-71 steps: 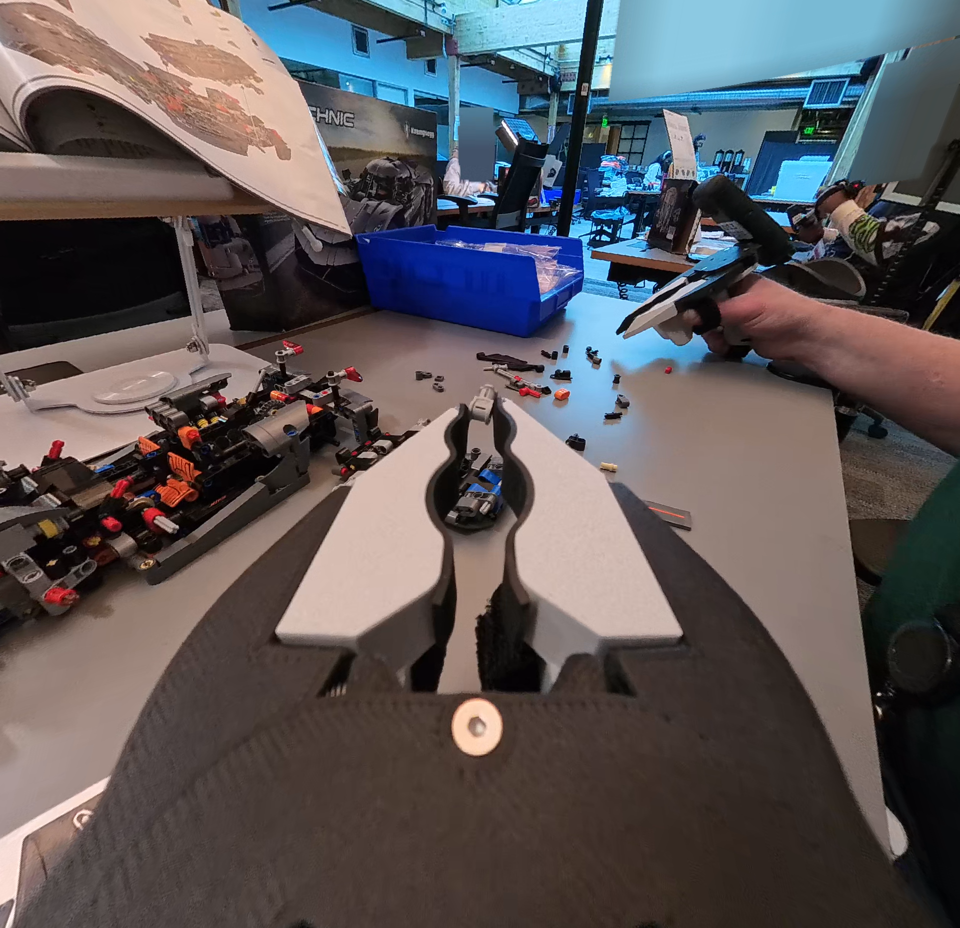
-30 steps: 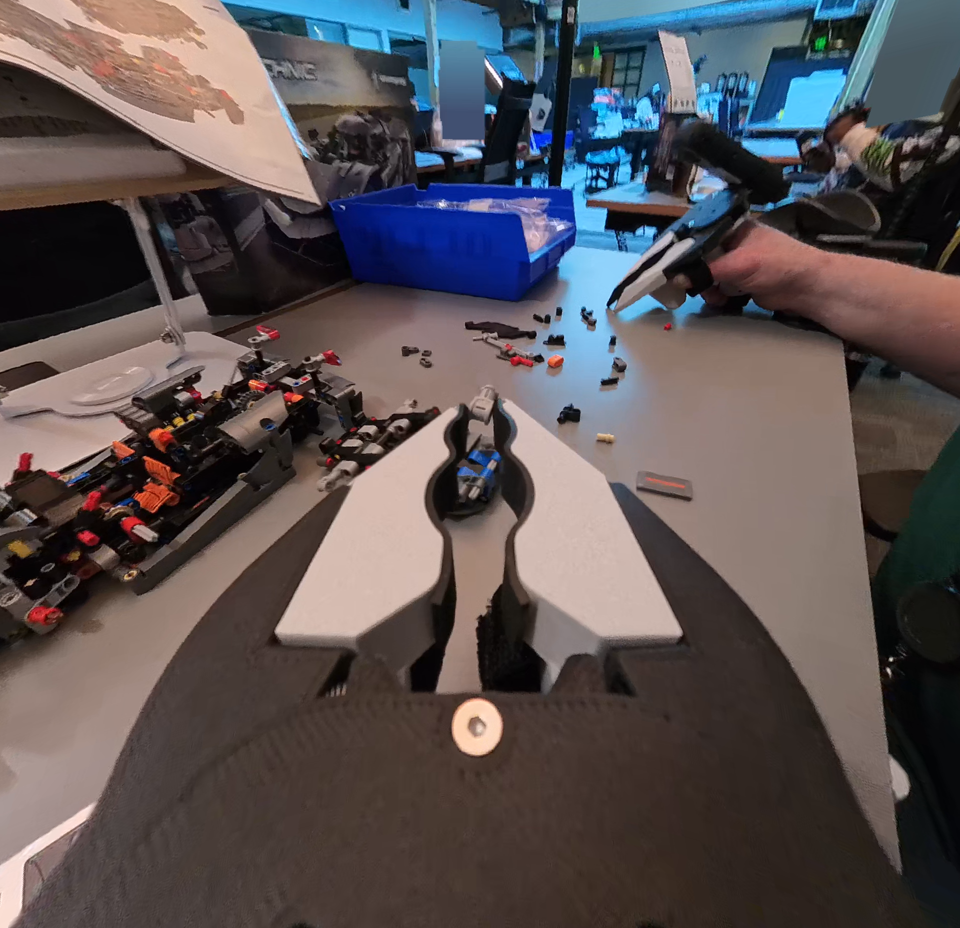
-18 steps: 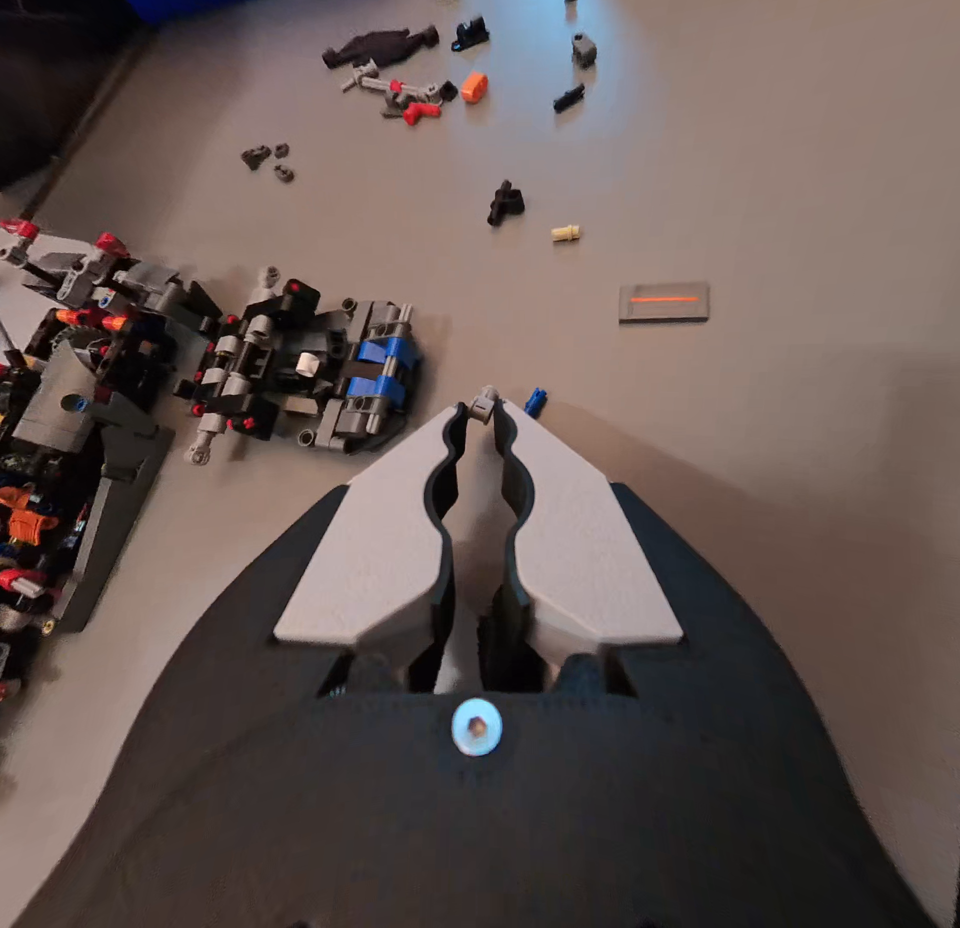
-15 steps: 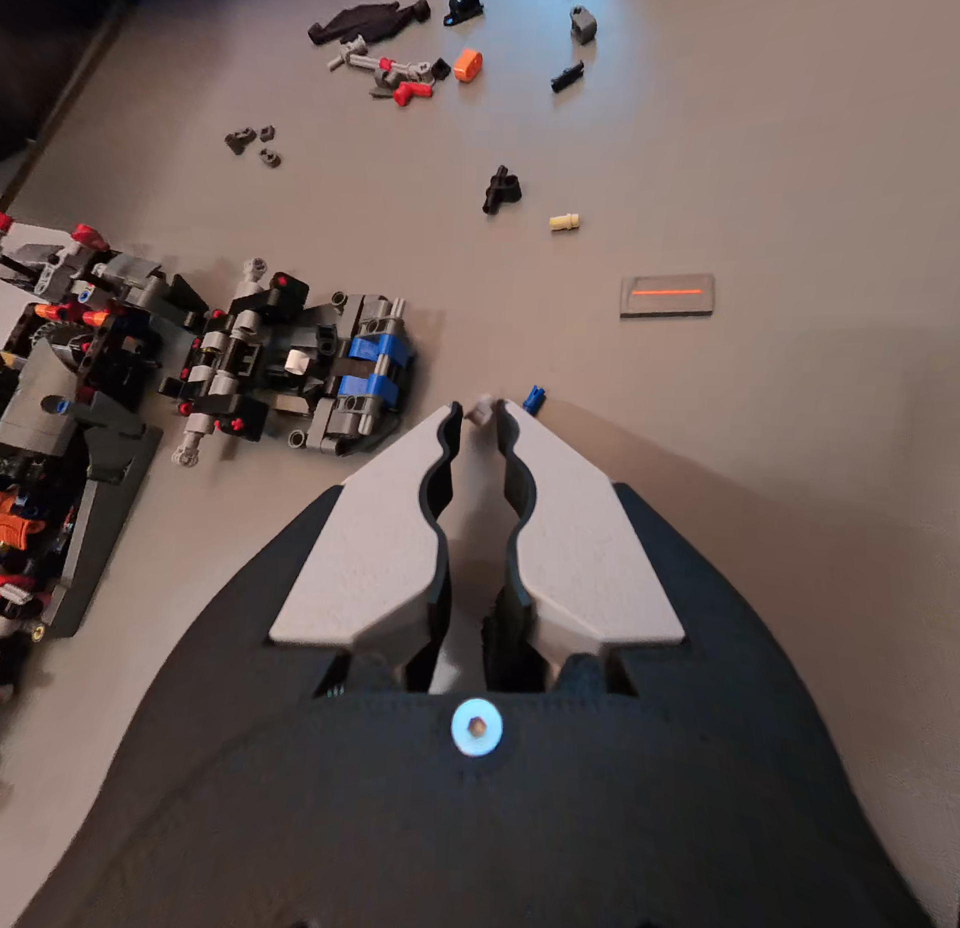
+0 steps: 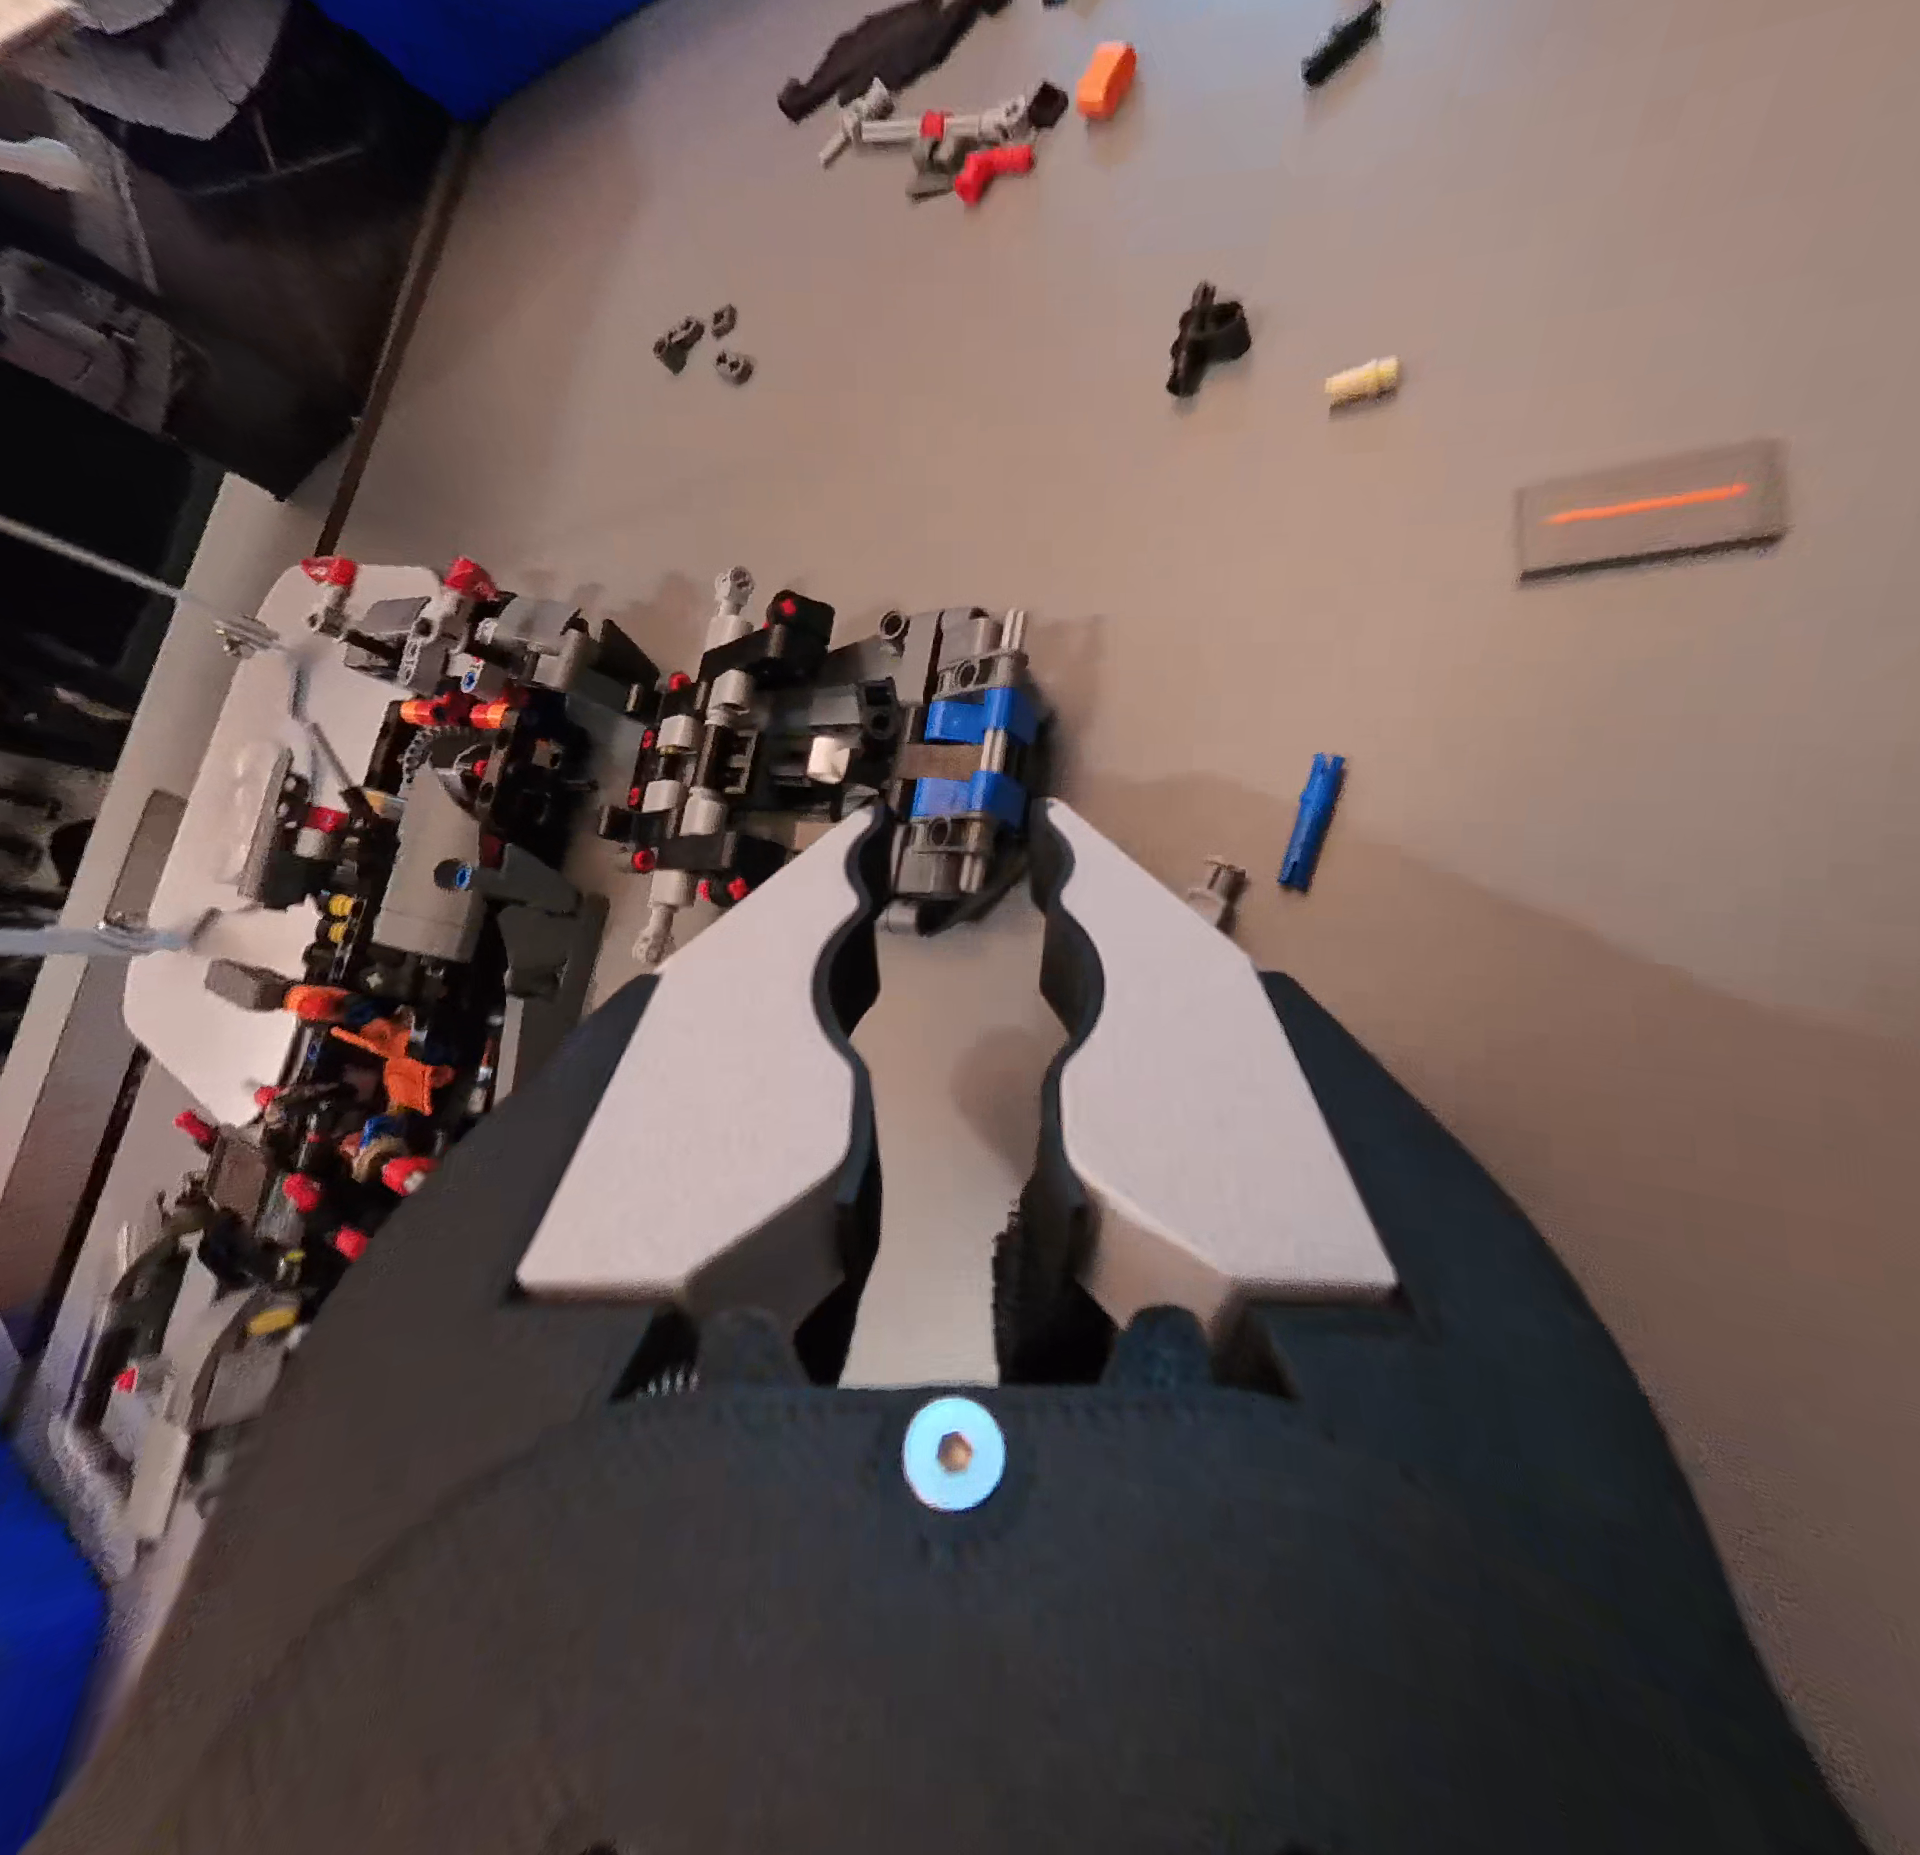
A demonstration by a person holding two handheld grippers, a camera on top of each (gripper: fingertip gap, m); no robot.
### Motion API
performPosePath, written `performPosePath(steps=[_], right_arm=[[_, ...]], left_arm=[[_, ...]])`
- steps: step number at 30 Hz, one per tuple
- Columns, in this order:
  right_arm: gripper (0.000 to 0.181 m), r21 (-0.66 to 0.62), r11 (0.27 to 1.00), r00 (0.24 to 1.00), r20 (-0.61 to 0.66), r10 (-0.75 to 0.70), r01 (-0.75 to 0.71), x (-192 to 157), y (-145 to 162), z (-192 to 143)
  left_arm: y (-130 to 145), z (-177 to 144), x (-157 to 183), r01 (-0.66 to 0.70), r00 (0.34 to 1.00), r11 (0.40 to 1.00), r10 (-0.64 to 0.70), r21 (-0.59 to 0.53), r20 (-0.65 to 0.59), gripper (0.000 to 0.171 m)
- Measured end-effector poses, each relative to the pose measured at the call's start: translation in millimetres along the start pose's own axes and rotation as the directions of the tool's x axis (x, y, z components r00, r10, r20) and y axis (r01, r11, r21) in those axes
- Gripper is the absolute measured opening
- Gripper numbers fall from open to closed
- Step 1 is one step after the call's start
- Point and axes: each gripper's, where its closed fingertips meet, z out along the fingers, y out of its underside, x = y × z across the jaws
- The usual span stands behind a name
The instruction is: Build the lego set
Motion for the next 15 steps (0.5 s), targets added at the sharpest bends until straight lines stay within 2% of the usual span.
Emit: performPosePath(steps=[4,8,12,15], right_arm=[[0.022,0.0,1.0,1.0,-0.003,-0.004,0.004,0,0,0],[0.022,0.0,1.0,1.0,0.001,-0.001,0.001,0,0,0],[0.023,0.0,1.0,1.0,0.001,-0.002,0.002,0,0,0],[0.023,0.0,1.0,1.0,0.0,-0.006,0.006,-1,0,0]], left_arm=[[3,8,4,-0.076,0.997,0.997,0.075,-0.03,-0.028,0.017],[1,8,1,-0.08,0.997,0.996,0.08,-0.026,-0.012,0.008],[-5,5,-7,-0.003,1.0,1.0,0.003,0.029,0.004,0.008],[-14,-2,-19,0.107,0.994,0.988,-0.108,0.109,0.007,0.008]])
